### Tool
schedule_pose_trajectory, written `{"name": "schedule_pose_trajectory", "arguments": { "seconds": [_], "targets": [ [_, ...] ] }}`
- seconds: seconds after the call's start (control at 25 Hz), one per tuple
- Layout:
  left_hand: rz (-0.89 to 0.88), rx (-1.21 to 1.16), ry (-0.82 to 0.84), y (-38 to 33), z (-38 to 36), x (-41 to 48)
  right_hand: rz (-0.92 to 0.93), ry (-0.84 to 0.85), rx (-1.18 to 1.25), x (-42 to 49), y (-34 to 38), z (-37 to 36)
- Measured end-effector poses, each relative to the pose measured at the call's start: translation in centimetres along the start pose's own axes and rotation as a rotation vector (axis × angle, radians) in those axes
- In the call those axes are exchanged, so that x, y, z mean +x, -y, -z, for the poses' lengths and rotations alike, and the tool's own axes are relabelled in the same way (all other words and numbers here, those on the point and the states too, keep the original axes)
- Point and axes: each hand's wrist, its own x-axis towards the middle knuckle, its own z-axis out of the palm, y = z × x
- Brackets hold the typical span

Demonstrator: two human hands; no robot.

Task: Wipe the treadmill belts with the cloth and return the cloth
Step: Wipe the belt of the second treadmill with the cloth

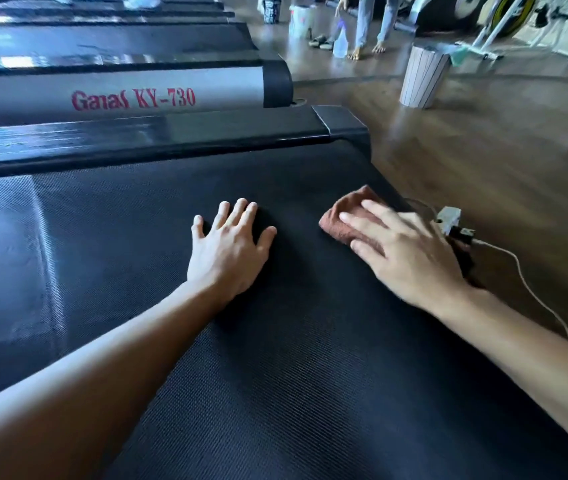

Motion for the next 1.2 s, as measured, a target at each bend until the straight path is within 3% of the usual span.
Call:
{"name": "schedule_pose_trajectory", "arguments": {
  "seconds": [0.12,0.32,0.48,0.6,0.64,0.76,0.8,0.88,0.96,1.0,1.12,1.16,1.2],
  "targets": [
    [0.030,0.029,-0.040,-0.7,0.3,-0.5,0.197,-0.016,-0.043,-8.9,0.2,1.9],
    [-0.003,-0.019,0.118,-0.5,2.4,-4.1,-0.107,-0.068,-0.057,-13.2,-1.4,4.4],
    [-0.045,-0.050,0.158,0.2,4.2,-10.6,0.127,0.005,-0.086,-18.1,-1.8,5.0],
    [-0.050,-0.075,0.164,0.3,5.5,-15.7,-0.155,-0.045,-0.043,-18.0,-1.7,6.0],
    [-0.054,-0.064,0.175,0.5,6.1,-17.4,-0.151,-0.052,-0.052,-18.5,-0.8,5.8],
    [-0.086,-0.015,0.215,1.5,7.8,-21.2,0.312,0.064,-0.059,-19.8,-0.2,5.9],
    [-0.088,0.009,0.218,2.4,8.2,-21.8,0.375,0.137,-0.054,-19.0,-0.6,6.5],
    [-0.037,0.048,0.206,5.0,9.1,-22.3,0.196,0.182,-0.048,-15.5,-0.6,6.5],
    [0.069,0.058,0.212,8.4,9.8,-23.1,-0.054,0.099,-0.051,-14.0,2.8,5.0],
    [0.117,0.046,0.212,9.8,10.1,-23.8,-0.044,0.030,-0.040,-14.4,5.3,4.1],
    [0.209,0.000,0.213,11.6,10.8,-26.2,0.327,0.042,-0.015,-18.2,10.3,3.3],
    [0.226,-0.015,0.211,11.6,11.1,-27.0,0.381,0.068,-0.017,-18.3,10.5,3.7],
    [0.239,-0.022,0.215,11.5,11.4,-27.7,0.323,0.079,-0.011,-17.7,10.5,4.1]
  ]
}}
